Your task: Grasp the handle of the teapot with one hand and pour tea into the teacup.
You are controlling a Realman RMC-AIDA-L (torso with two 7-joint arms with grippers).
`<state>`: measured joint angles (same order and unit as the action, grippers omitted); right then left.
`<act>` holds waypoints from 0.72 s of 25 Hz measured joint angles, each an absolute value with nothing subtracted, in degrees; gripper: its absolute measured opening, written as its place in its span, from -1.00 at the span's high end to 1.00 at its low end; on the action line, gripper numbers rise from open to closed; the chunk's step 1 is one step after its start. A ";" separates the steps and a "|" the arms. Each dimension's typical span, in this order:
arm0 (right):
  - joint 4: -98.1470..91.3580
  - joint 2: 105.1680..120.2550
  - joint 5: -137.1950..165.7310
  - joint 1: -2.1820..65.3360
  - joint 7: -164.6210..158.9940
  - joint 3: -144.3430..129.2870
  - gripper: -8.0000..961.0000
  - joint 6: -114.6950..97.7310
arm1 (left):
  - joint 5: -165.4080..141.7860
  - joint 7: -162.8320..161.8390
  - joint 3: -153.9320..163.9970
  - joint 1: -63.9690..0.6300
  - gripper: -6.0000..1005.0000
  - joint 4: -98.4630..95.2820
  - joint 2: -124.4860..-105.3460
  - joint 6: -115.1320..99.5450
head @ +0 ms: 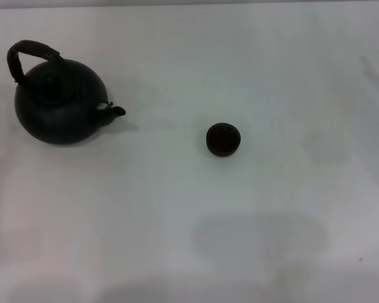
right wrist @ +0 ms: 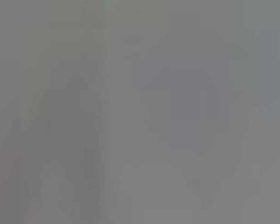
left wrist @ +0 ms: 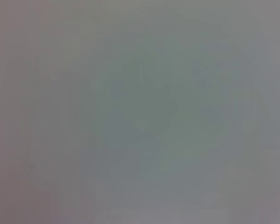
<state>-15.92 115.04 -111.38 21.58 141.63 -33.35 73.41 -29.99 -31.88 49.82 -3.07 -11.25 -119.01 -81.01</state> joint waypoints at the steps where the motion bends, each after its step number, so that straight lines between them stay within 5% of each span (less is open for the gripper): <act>1: -15.25 115.01 -114.31 20.61 143.04 -33.34 -0.76 76.12 | -29.45 -31.17 49.67 -3.29 -0.60 -11.23 -119.02 -81.07; 18: -8.40 115.05 -123.59 13.46 155.72 -33.31 -0.76 89.63 | -19.13 -22.62 48.77 -12.51 -0.59 -5.45 -119.05 -81.27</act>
